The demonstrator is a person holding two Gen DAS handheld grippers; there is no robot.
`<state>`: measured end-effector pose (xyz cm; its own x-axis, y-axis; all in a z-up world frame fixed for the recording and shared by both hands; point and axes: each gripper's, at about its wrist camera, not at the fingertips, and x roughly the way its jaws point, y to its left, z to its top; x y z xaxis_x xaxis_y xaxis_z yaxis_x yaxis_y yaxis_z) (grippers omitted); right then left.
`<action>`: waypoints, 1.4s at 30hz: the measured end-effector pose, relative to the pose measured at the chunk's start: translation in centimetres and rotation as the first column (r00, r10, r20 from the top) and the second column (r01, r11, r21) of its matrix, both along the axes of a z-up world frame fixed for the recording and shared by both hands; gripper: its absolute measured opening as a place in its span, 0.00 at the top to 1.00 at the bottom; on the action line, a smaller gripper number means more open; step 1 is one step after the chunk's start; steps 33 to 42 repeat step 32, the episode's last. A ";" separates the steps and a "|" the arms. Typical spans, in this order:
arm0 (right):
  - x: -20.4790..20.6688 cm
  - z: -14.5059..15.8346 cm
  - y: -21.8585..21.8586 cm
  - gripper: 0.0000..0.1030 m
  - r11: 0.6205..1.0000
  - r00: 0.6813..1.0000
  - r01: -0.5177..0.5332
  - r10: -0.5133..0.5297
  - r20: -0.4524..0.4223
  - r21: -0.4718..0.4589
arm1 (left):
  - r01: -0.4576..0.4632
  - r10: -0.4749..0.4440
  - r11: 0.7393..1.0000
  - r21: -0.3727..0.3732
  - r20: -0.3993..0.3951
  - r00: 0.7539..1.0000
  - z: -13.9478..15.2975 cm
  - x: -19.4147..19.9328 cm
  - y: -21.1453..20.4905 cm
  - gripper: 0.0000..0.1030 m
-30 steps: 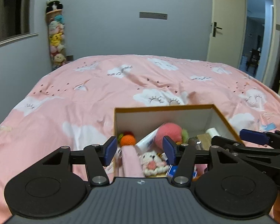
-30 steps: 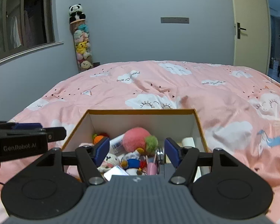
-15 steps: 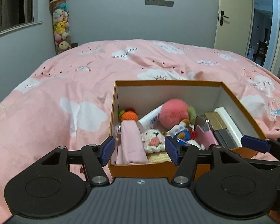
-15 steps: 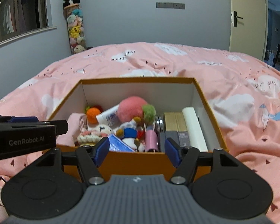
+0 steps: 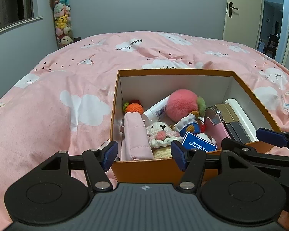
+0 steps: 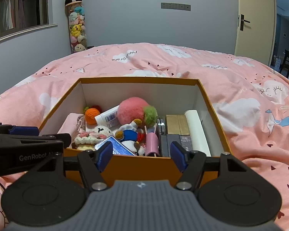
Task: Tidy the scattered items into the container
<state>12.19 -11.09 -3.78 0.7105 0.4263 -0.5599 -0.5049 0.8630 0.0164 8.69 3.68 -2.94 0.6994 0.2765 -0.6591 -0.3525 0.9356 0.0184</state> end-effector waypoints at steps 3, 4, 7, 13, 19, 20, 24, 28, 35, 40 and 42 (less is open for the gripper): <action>0.0 0.0 0.0 0.34 1.000 1.000 0.001 -0.001 -0.001 -0.001 | 0.000 0.000 1.000 -0.003 0.000 1.000 0.0 0.1 0.0 0.31; 0.0 0.0 0.0 0.34 1.000 1.000 0.002 -0.002 -0.001 -0.002 | 0.000 0.000 1.000 -0.004 -0.001 1.000 -0.1 0.1 0.1 0.31; 0.0 0.0 0.0 0.34 1.000 1.000 0.002 -0.002 -0.001 -0.002 | 0.000 0.000 1.000 -0.005 -0.004 1.000 -0.1 0.1 0.1 0.31; 0.0 0.0 0.0 0.33 1.000 1.000 0.002 -0.002 -0.002 -0.002 | 0.001 -0.001 1.000 -0.003 -0.006 1.000 -0.1 0.1 0.1 0.31; 0.0 0.0 0.0 0.33 1.000 1.000 0.002 -0.003 -0.002 -0.003 | 0.000 -0.001 1.000 -0.010 -0.008 1.000 -0.1 0.2 0.1 0.31; 0.0 0.0 0.0 0.33 1.000 1.000 0.003 -0.003 -0.002 -0.003 | 0.000 0.000 1.000 -0.012 -0.009 1.000 -0.1 0.2 0.1 0.31; 0.0 0.0 0.0 0.33 1.000 1.000 0.003 -0.003 -0.002 -0.003 | 0.001 -0.001 1.000 -0.013 -0.011 1.000 -0.1 0.2 0.2 0.31; 0.0 0.0 0.1 0.33 1.000 1.000 0.003 -0.003 -0.001 -0.003 | 0.000 0.000 1.000 -0.018 -0.011 1.000 -0.1 0.2 0.2 0.31; 0.0 -0.1 0.0 0.33 1.000 1.000 0.002 -0.002 -0.001 -0.004 | -0.002 0.002 0.999 -0.035 -0.011 1.000 -0.2 0.2 0.5 0.31; 0.0 -0.1 0.0 0.33 1.000 1.000 0.002 -0.002 -0.001 -0.004 | -0.002 0.002 0.999 -0.035 -0.011 1.000 -0.2 0.2 0.5 0.31; 0.0 -0.1 0.0 0.33 1.000 1.000 0.002 -0.002 -0.001 -0.004 | -0.002 0.002 0.999 -0.035 -0.011 1.000 -0.2 0.2 0.5 0.31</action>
